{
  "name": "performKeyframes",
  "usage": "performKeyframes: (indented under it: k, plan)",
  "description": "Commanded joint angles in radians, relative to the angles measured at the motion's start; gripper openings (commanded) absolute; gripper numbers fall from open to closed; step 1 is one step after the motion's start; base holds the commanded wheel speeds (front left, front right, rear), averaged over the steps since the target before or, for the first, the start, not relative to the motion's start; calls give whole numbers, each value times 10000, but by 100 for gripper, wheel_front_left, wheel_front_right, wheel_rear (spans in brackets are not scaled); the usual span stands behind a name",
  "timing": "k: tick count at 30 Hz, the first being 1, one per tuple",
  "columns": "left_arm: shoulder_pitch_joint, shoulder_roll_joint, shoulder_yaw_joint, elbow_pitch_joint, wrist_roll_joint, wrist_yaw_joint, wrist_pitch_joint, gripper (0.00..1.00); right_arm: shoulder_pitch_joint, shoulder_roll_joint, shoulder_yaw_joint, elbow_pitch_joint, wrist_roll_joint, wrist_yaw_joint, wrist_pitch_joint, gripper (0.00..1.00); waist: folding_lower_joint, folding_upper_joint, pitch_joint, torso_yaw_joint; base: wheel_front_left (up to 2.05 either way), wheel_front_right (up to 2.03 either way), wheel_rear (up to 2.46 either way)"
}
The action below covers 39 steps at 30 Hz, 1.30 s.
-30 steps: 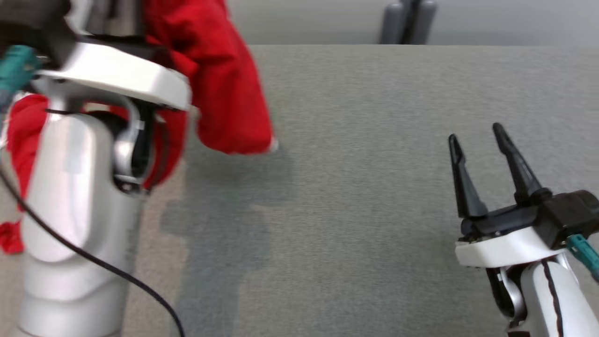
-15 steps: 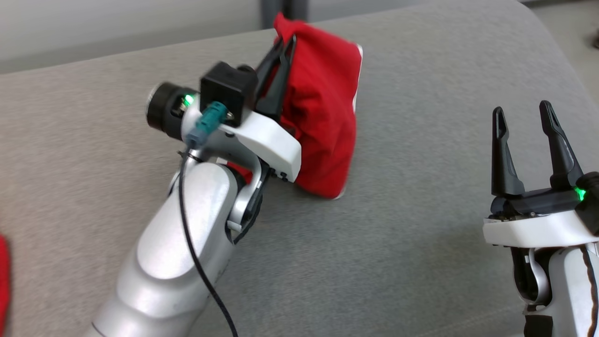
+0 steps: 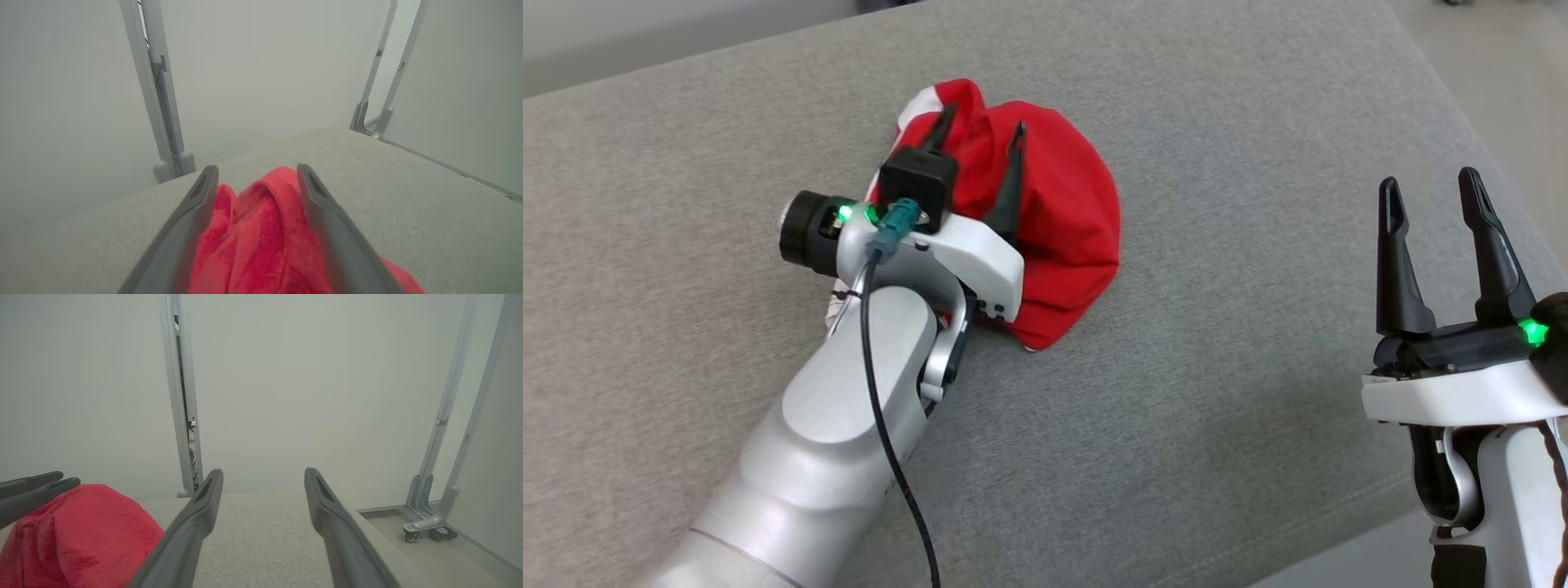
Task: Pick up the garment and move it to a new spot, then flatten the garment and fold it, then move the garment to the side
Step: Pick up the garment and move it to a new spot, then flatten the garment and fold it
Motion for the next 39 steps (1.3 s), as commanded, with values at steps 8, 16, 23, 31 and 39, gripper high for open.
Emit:
performKeyframes:
  k: [8, 16, 23, 31, 39]
  plan:
    - [-374, 375, 806, -535, -367, 502, -1163, 100, 392, -28, 95, 84, -498, -1, -17, 100, 0, 0, -990, 1443, 0, 0, 0]
    - [1304, 1599, 1728, -2100, -33, 865, -1216, 100, 839, -38, 448, 323, -1054, -1, -17, 100, 0, 0, -1741, 2302, 0, 0, 0]
    - [3945, 2102, 2360, -3605, 15, 587, -1221, 100, 1524, -39, 392, 409, -1242, -1, -17, 100, 0, 0, -2373, 2943, 0, 0, 0]
    - [6405, 1130, 3282, -4885, 668, 19, -1223, 100, 2091, -35, 344, 539, -1142, -1, -17, 100, 0, 0, -2870, 3151, 0, 0, 0]
    - [7092, 406, 3661, -4720, 1756, -540, -1223, 100, 2066, -32, 369, 1202, -1204, -1, -16, 100, 0, 0, -2902, 3198, 0, 0, 0]
